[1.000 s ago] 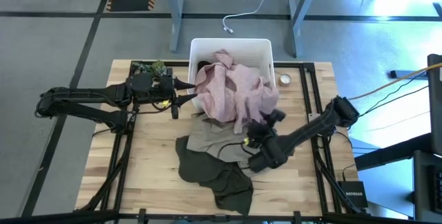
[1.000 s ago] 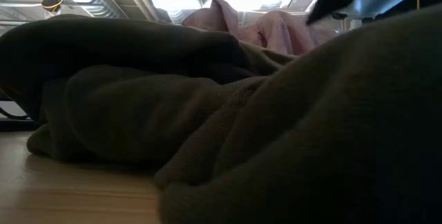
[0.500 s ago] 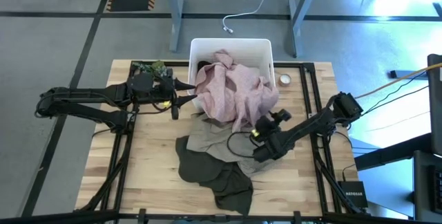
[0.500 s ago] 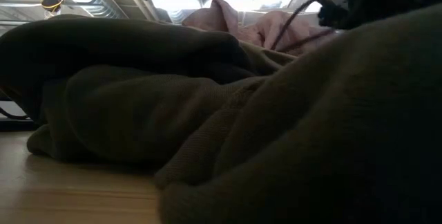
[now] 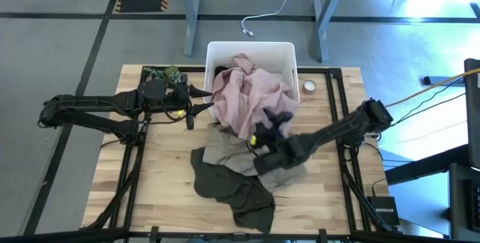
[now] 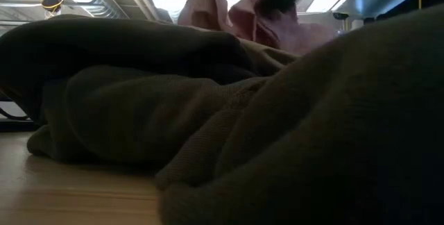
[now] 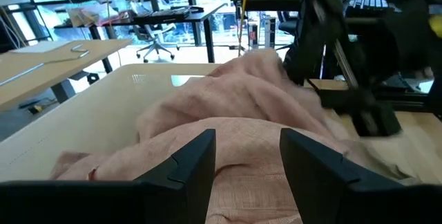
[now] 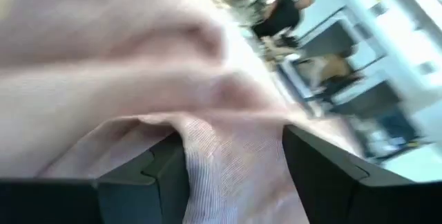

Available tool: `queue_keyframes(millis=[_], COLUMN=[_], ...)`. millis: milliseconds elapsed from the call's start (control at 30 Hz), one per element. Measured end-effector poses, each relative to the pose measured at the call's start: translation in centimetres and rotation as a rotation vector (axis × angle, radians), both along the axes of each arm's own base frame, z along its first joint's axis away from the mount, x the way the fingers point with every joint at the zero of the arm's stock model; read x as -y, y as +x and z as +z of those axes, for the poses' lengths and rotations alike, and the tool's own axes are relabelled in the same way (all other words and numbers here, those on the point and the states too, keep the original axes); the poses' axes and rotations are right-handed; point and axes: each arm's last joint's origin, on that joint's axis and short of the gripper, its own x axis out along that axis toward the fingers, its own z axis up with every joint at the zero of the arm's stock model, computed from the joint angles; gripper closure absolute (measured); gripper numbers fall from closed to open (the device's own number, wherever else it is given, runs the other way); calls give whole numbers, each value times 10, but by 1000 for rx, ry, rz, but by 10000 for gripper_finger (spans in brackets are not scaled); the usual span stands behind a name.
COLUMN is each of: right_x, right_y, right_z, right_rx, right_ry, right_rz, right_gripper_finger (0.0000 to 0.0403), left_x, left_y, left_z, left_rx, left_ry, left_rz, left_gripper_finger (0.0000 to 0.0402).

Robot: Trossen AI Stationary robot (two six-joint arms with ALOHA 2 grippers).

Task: Sort clothes
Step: Put the pink polo shirt into the white laundry bin

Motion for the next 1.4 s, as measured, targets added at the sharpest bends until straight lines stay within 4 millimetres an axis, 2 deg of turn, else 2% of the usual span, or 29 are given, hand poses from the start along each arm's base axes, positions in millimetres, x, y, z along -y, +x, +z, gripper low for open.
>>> queue_keyframes(millis=[133,233,333,433,533,600,667,767,900,967,1067,1133,1267,1400], right_x=[32,72,115,139,133,117,95,53,5,-14,-30,-32,-20,-5], right_y=[18,28,32,33,29,22,13,-3,-25,-35,-52,-64,-88,-101], right_z=[41,67,84,95,105,112,118,116,92,71,30,-1,-60,-102], right_rx=[-44,-41,-38,6,12,-16,-50,-133,-191,-204,-237,-269,-276,-198], right_ry=[-74,-65,54,233,379,445,475,507,515,476,425,424,408,401], right_rz=[-88,-182,-197,-128,-56,-28,-7,32,30,10,-38,-94,-218,-251], right_gripper_finger=[178,178,178,178,178,178,178,178,178,178,178,178,178,178], left_x=[0,0,0,0,0,0,0,0,0,0,0,0,0,0], left_y=[0,0,0,0,-1,-1,-1,-1,-1,-1,-1,-1,-1,-1], left_z=[0,0,0,-2,-5,-6,-7,-7,-7,-7,-7,-7,-6,-4], left_rx=[-4,-4,-7,-25,-52,-70,-75,-77,-78,-78,-74,-73,-63,-44], left_ry=[15,15,15,13,11,9,8,6,4,3,-8,-10,-10,-8], left_rz=[-1,-1,-1,-1,0,-1,-1,-1,-2,-1,1,1,0,0], left_gripper_finger=[245,245,245,245,245,245,245,245,245,245,245,245,245,245])
